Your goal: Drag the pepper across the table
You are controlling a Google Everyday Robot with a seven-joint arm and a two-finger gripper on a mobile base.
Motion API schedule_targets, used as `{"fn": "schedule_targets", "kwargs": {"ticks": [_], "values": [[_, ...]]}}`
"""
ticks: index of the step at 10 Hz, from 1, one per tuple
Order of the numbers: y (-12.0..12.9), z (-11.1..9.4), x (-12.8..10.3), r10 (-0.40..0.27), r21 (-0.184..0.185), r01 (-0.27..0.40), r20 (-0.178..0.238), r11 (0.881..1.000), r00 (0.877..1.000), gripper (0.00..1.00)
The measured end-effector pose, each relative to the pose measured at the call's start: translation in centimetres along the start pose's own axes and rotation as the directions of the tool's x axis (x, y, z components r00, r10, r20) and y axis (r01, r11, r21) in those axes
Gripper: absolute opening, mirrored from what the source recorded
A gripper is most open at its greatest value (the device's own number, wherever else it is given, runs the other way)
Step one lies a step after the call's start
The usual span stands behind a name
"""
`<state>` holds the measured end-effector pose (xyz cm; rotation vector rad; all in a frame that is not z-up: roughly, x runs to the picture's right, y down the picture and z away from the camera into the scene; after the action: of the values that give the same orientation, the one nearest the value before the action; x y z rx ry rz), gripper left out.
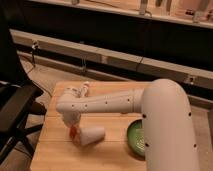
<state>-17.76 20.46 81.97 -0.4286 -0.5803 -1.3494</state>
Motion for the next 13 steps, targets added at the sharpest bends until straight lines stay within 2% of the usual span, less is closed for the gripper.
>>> {"fn": "schedule_targets", "kwargs": {"ticks": [2, 5, 7, 13], "values": [[0.5, -0.2, 1.2, 0.016, 0.016, -0.016, -0.007, 1.000, 1.000, 0.00], [1.9, -0.8, 1.7, 0.043, 0.032, -0.042, -0.017, 0.999, 0.999, 0.00], [1.9, -1.1, 2.3, 0.054, 0.047, -0.053, -0.024, 0.998, 0.998, 0.00], [3.9, -2.0, 4.4, 0.110, 0.092, -0.106, -0.041, 0.990, 0.993, 0.00]]}}
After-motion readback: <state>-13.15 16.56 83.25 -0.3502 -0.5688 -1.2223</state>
